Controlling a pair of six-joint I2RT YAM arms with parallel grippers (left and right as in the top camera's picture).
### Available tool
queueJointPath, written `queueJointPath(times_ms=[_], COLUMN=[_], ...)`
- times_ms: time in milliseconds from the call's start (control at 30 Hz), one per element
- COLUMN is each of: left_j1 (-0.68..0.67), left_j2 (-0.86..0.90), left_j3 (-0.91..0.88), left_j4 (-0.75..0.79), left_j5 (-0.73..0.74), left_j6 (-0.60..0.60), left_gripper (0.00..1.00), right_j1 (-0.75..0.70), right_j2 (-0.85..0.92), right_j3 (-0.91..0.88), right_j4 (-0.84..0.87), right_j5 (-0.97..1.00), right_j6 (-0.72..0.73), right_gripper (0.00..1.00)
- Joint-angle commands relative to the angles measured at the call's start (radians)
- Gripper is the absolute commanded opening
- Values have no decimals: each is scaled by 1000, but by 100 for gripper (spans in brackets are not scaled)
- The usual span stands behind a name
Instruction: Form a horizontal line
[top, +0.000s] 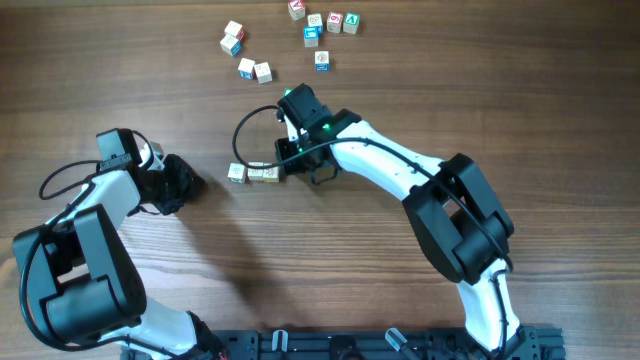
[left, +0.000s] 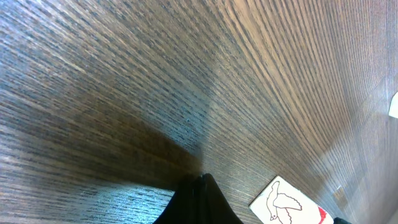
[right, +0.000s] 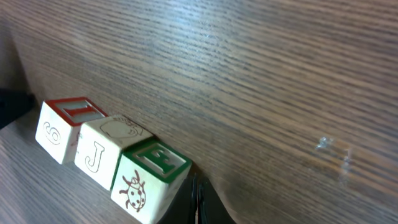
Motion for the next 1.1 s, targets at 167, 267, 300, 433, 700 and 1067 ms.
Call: queueJointPath(times_ms=[167,267,300,433,700,1067], left_j1=[-1,-1,-1,-1,-1,-1], left_j2=[18,18,18,18,18,18], left_j3=[-18,-18,-18,-18,-18,-18], left_j4=[-3,-3,-3,-3,-2,-2], left_j5=[-96,-96,-96,-96,-96,-96], left_j6=[20,20,20,20,20,20], left_gripper=[4,4,4,4,4,4], right_j1=[8,8,8,8,8,8], right_j2=[-18,-18,-18,-18,-18,-18], right_j3=[-39,-39,-39,-39,-39,-39], right_j4=[11,9,9,9,23,50], right_j5=[37,6,-1,-12,-97,-183], right_j6=[45,47,47,44,-6,-62], right_gripper=[4,4,4,4,4,4])
